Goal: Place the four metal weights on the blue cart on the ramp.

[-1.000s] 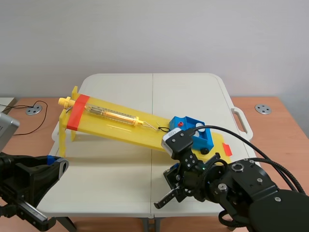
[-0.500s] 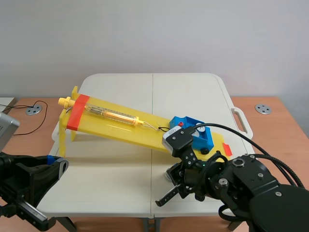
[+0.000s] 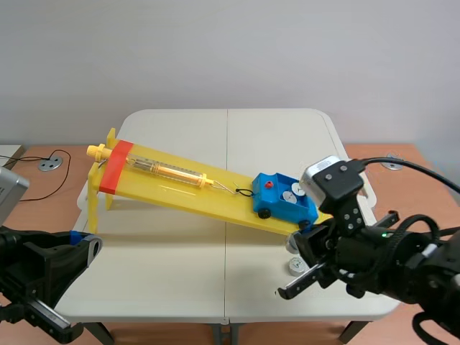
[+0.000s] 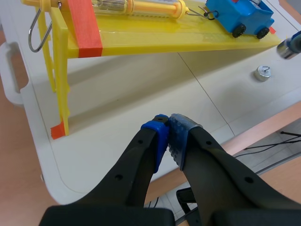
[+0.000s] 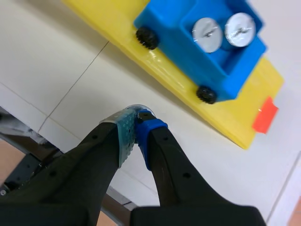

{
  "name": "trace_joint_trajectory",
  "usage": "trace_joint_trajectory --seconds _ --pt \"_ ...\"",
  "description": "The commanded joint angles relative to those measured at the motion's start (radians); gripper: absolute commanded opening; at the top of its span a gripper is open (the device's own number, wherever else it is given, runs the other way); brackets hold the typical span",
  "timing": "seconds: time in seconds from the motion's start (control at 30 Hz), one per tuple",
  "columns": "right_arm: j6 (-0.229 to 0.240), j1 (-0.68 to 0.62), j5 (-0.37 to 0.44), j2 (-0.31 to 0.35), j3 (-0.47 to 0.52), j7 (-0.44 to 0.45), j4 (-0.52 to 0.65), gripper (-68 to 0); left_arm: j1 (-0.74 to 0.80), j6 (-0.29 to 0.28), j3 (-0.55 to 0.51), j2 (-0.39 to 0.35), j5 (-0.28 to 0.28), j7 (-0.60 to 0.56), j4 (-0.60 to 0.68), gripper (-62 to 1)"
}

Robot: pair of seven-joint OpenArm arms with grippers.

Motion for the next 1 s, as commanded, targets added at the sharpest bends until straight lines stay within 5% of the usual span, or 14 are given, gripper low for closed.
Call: trace_joint_trajectory --seconds 0.0,0.33,0.6,0.97 --pt "0.024 0.025 0.143 0.027 0.067 0.064 0.134 -66.9 -0.035 -0.021 -0.013 0.005 -0.059 -0.103 0.064 -58.2" --pt "0.060 -0.014 0.520 0.014 0.273 -0.009 0.247 -66.9 -0.035 -0.021 -0.013 0.005 -0.059 -0.103 0.064 -58.2" --pt "0.059 0.082 0.542 -0.096 0.297 -0.010 0.213 -66.9 -0.035 -0.021 -0.013 0.005 -0.059 -0.103 0.064 -58.2" --pt "0.058 0.264 0.543 -0.212 0.296 -0.012 0.016 -66.9 -0.035 -0.021 -0.013 0.005 -0.059 -0.103 0.064 -58.2"
